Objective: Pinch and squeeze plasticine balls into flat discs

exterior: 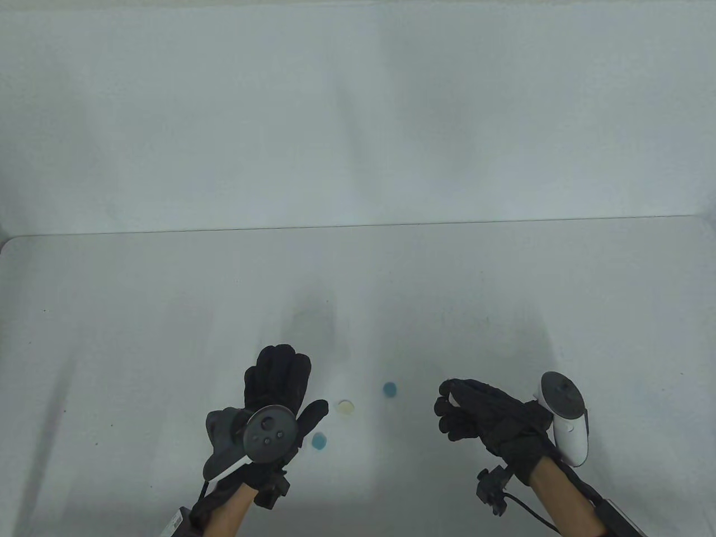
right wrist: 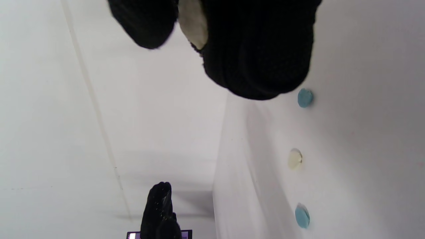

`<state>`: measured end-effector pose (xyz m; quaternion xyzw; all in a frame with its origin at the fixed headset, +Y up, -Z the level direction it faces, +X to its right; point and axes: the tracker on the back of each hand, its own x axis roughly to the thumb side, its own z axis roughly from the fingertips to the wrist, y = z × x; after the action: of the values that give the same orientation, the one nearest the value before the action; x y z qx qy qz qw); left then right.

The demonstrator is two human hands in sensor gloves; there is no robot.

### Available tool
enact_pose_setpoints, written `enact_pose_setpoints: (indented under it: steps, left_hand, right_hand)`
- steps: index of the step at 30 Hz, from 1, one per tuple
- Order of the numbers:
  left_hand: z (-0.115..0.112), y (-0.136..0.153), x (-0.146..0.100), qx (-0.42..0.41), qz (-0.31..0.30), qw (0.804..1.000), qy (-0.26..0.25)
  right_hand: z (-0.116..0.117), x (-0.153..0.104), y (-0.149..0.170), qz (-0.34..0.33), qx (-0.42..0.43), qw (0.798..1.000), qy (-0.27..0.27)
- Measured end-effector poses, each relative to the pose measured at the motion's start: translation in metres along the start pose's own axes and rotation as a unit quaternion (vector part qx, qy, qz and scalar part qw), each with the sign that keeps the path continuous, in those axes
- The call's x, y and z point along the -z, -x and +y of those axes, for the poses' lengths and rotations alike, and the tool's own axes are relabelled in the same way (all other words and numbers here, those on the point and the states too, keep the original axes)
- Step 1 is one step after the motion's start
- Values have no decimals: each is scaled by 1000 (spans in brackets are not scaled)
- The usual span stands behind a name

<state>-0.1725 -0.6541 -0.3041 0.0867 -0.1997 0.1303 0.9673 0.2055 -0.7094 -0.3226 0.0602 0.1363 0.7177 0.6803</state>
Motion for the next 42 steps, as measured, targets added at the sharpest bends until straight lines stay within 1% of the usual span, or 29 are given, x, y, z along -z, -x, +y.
enact_pose_setpoints:
  steps: [5,10,12,14,15,20,27,30,33,36,39,41,42]
  left_hand:
    - [0,0,0,0,0,1000,-1]
    - [1,0,0,0,0,1000,-2]
    - [1,0,0,0,0,1000,-2]
    - [1,0,0,0,0,1000,-1]
    - [1,0,0,0,1,1000,-2]
    - [1,0,0,-1,1,1000,-3]
    - [2,0,0,-1,0,1000,-6]
    - [2,0,0,-1,0,1000,-6]
    - [2,0,0,-1,0,1000,-6]
    - [2,0,0,-1,0,1000,-7]
    - [2,0,0,0,0,1000,-6]
    - [2,0,0,0,1,1000,-5]
    - [2,0,0,0,1,1000,-5]
  right_hand:
    - [-2,-2,-4,-5,-24,999,32]
    - [-2,-3,-3,-3,-20,999,36]
    - [-2,-2,-1,0,-6,1000,26]
    - [-2,-2,2,1,15,1000,4]
    - [-2,-2,3,1,20,1000,5]
    - [-4,-2,3,4,9,1000,28]
    - [-6,-4,0,7,-20,997,80]
    - [-6,-5,-3,3,-29,996,87]
    - [-5,-5,-3,2,-34,996,85]
    - [-5,-4,0,7,-19,997,70]
    - [-5,-2,6,6,18,1000,22]
    - [-4,-2,8,11,38,999,14]
    - [-4,-1,8,13,30,999,16]
